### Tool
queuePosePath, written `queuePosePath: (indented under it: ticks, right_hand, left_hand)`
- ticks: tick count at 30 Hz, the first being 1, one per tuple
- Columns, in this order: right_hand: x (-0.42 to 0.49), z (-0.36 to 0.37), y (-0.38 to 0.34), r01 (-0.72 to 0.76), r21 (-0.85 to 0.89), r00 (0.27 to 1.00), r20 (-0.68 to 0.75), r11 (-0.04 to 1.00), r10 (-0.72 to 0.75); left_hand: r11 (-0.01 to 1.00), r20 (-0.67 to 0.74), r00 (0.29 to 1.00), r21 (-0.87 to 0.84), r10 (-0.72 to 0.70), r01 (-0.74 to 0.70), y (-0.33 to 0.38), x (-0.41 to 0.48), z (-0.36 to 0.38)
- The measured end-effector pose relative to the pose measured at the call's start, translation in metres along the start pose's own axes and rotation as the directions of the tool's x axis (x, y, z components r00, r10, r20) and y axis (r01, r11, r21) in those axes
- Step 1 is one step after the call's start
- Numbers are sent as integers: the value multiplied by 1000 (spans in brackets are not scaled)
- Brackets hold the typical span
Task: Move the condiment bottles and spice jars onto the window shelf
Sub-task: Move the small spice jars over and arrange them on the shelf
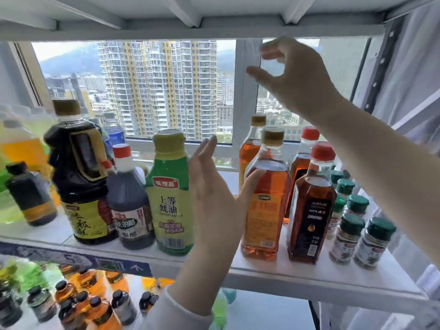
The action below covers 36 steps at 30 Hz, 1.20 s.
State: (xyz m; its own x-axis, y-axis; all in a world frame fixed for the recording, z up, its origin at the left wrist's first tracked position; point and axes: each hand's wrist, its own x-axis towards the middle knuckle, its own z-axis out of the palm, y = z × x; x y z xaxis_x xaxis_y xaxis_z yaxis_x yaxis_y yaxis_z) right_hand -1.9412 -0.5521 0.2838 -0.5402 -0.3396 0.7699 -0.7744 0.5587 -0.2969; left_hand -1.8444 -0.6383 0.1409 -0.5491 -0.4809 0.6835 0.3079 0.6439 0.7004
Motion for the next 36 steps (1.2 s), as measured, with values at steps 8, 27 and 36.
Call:
queuePosePath:
  ticks: [8, 27, 36]
  right_hand:
    - [-97, 70, -68, -109, 396, 980, -112, 912, 166]
    - [-230, 218, -59, -607, 633, 728, 200, 481, 656]
    - [-229, 205, -44, -610, 625, 711, 158, 488, 686]
  left_hand:
    - [983, -42, 998, -178, 44, -51, -73, -10, -88]
    - [963, 98, 969, -131, -225, 237, -161, -62, -59]
    - [956, 160, 966, -180, -203, 230, -151, -66, -42]
